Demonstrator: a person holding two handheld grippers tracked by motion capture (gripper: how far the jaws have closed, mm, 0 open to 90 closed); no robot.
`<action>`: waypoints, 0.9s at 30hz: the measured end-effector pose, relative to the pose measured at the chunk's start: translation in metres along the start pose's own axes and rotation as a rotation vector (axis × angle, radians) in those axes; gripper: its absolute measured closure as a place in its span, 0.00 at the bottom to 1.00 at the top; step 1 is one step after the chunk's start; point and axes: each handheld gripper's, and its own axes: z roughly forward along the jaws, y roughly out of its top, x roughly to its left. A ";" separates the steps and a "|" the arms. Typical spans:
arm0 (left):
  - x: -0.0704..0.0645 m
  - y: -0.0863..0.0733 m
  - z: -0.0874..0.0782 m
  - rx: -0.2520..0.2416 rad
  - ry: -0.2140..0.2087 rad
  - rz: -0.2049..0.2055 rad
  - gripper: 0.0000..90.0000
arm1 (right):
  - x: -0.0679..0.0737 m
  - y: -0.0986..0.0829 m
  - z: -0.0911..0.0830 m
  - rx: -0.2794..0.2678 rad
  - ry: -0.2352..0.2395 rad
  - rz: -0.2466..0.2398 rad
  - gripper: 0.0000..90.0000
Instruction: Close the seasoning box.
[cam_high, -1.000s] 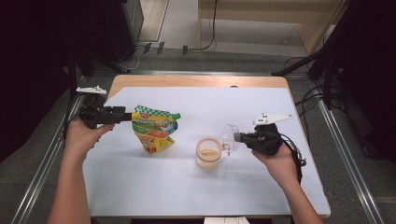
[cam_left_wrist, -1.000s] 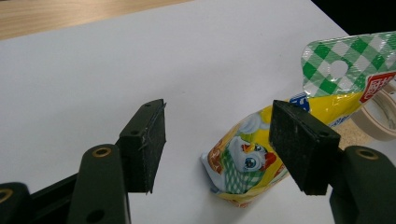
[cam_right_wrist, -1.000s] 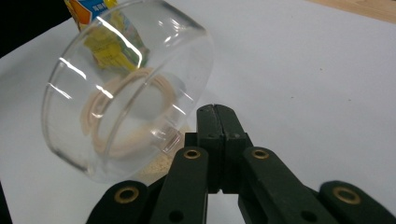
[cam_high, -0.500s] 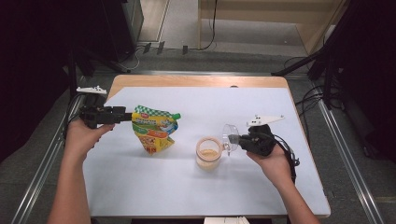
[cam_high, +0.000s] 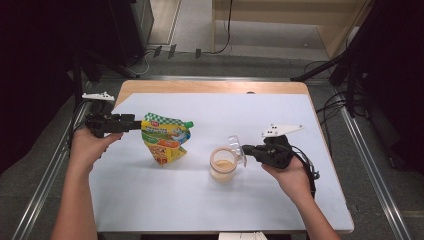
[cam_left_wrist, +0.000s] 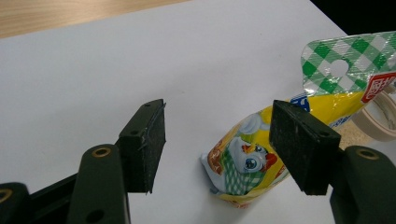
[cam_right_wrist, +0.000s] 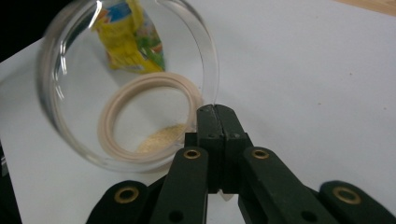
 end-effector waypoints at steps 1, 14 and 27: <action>0.001 0.000 0.000 0.000 -0.001 0.000 0.41 | 0.002 0.001 0.000 0.002 0.002 -0.007 1.00; 0.001 -0.001 0.000 0.001 0.000 -0.003 0.40 | 0.009 0.001 -0.001 0.001 0.008 -0.034 0.88; 0.002 -0.002 0.000 -0.001 0.001 -0.001 0.40 | -0.011 -0.006 -0.012 -0.037 -0.005 0.026 0.69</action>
